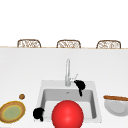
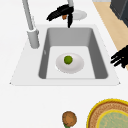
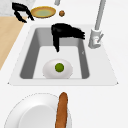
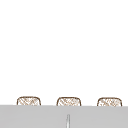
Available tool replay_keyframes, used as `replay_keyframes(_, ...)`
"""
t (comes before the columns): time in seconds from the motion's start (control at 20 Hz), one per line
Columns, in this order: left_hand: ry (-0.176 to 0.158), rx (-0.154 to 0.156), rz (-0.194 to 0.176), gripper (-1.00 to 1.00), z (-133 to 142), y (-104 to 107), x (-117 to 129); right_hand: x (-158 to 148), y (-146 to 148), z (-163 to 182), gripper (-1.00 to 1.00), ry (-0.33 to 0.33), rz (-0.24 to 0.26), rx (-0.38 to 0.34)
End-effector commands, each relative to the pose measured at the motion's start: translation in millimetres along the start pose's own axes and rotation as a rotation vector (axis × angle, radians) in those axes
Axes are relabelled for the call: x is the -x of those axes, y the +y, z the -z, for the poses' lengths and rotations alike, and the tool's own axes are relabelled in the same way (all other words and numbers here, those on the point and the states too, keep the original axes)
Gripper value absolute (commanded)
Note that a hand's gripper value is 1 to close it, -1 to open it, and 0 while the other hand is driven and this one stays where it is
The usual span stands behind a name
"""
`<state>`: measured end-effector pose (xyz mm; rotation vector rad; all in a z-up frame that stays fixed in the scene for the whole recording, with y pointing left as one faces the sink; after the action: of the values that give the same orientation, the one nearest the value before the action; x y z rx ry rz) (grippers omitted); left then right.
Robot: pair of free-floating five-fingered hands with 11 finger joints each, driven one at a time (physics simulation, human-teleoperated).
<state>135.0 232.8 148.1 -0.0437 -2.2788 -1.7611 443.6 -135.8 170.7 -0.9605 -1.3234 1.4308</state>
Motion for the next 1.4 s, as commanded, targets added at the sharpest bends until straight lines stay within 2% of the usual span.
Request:
replay_keyframes(0.0,0.000,0.000,0.000,0.00,0,0,0,2,-13,7,-1.00,-0.001,-0.037,0.104)
replay_keyframes(0.25,0.000,0.000,0.000,0.00,0,0,0,6,-32,26,-1.00,-0.001,-0.057,0.190)
replay_keyframes(0.35,0.000,0.000,0.000,0.00,0,0,0,7,-38,34,-1.00,-0.001,-0.067,0.203)
replay_keyframes(0.45,0.000,0.000,0.000,0.00,0,0,0,6,-37,47,-1.00,0.000,-0.058,0.159)
replay_keyframes(0.6,0.000,0.000,0.000,0.00,0,0,0,11,-43,69,-1.00,0.001,-0.063,0.142)
replay_keyframes(0.7,0.000,0.000,0.000,0.00,0,0,0,14,-46,83,-1.00,0.001,-0.029,0.109)
replay_keyframes(0.9,0.000,0.000,0.000,0.00,0,0,0,20,-50,110,-1.00,0.001,-0.020,0.077)
replay_keyframes(1.0,0.000,0.000,0.000,0.00,0,0,0,23,-52,119,-1.00,0.001,-0.010,0.037)
replay_keyframes(1.1,0.000,0.000,0.000,0.00,0,0,0,24,-51,130,-1.00,0.003,-0.029,-0.012)
replay_keyframes(1.35,0.000,0.000,0.000,0.00,0,0,0,24,-46,155,-1.00,0.009,-0.040,-0.104)
